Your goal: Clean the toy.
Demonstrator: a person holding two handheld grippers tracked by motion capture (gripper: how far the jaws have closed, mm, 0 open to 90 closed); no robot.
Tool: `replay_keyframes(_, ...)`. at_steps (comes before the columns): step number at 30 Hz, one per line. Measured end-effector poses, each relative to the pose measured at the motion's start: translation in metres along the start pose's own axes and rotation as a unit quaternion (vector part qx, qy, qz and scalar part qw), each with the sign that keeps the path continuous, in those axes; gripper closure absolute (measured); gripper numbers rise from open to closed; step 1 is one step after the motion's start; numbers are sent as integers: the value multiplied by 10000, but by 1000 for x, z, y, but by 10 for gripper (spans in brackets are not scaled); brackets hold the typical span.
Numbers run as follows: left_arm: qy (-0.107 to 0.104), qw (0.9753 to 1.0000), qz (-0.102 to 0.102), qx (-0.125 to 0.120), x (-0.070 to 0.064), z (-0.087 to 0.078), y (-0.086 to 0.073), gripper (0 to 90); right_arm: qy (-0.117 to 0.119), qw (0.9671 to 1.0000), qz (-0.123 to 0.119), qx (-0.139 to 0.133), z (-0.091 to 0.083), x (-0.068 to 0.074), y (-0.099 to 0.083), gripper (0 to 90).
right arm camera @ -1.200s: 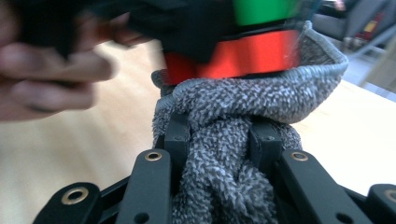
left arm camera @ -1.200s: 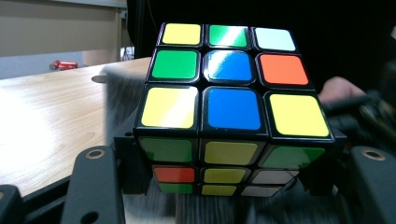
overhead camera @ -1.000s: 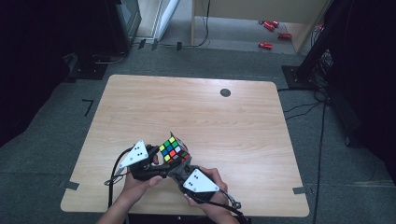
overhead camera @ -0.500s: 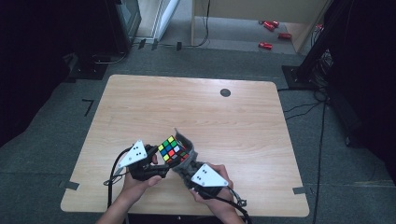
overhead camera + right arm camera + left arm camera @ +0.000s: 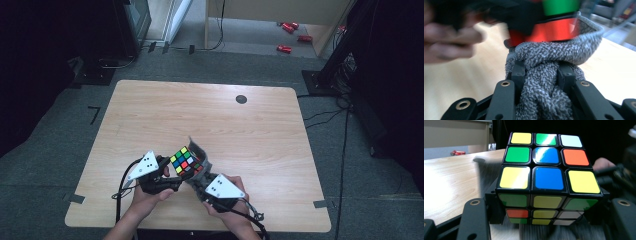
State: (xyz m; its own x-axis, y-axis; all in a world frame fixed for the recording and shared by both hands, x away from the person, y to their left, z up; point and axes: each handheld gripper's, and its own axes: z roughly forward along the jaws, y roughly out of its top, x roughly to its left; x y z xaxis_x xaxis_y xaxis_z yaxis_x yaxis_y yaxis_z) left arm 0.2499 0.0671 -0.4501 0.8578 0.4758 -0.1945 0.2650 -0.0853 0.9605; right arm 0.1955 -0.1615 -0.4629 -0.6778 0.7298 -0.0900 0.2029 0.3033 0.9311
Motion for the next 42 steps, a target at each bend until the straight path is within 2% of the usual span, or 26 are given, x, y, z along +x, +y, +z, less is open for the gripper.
replay_keyframes(2,-11,10000,-6,18,0,1,-1,343,-82,9998,201,-46,-3,-7,0,668)
replay_keyframes(3,-8,10000,-12,19,0,2,-1,343,-77,9998,174,-31,-3,-7,0,668)
replay_keyframes(4,-9,10000,-8,25,0,2,-1,343,-51,9999,116,-6,-2,-5,0,668)
replay_keyframes(7,1,10000,-17,24,-1,1,-1,343,234,9995,-128,138,4,10,-2,668)
replay_keyframes(8,-2,10000,-5,27,-1,1,0,343,386,9982,-406,198,8,20,-2,667)
replay_keyframes(9,-6,10000,1,24,-1,1,0,343,386,9982,-406,198,8,20,-2,667)
replay_keyframes(10,-2,10000,10,16,-1,1,0,343,400,9976,-518,204,8,22,-2,666)
replay_keyframes(12,-12,10000,6,3,-1,0,0,343,380,9988,-271,144,6,12,0,664)
replay_keyframes(13,-9,10000,-1,0,-1,-1,1,343,380,9988,-271,144,6,12,0,664)
replay_keyframes(15,4,10000,5,25,0,-1,0,343,270,9994,189,48,2,-3,0,665)
replay_keyframes(18,29,10000,-8,11,1,-2,1,343,274,9995,160,37,1,-2,0,664)
replay_keyframes(21,68,10000,-13,-8,1,-2,2,342,478,9988,-67,87,5,10,-1,660)
replay_keyframes(22,111,9999,-9,4,2,-3,2,343,569,9978,-304,129,7,17,-2,656)
replay_keyframes(23,111,9999,-9,4,2,-3,2,343,577,9975,-379,139,7,18,-2,653)
replay_keyframes(25,148,9999,-30,11,4,-4,2,342,553,9977,-377,138,7,16,-2,652)
replay_keyframes(27,188,9998,-60,8,7,-6,2,342,355,9990,-252,116,4,6,-2,652)
replay_keyframes(30,252,9996,-113,-8,10,-9,3,342,-226,9995,26,233,0,-18,-4,651)
replay_keyframes(32,291,9995,-138,-31,11,-10,3,342,-519,9965,421,494,0,-37,-10,648)
replay_keyframes(33,294,9994,-154,-23,11,-10,4,343,-633,9910,870,801,2,-55,-20,644)
replay_keyframes(34,311,9994,-163,-30,11,-10,4,343,-633,9910,870,801,2,-55,-20,644)
replay_keyframes(35,339,9993,-159,-21,12,-11,4,342,-684,9853,1221,979,6,-67,-31,642)
replay_keyframes(36,339,9993,-159,-21,12,-11,4,342,-684,9853,1221,979,6,-67,-31,642)
replay_keyframes(38,357,9992,-184,-5,14,-11,4,342,-695,9820,1369,1101,9,-74,-38,627)
replay_keyframes(42,445,9986,-287,39,17,-10,3,342,-637,9819,1397,1105,11,-78,-40,528)
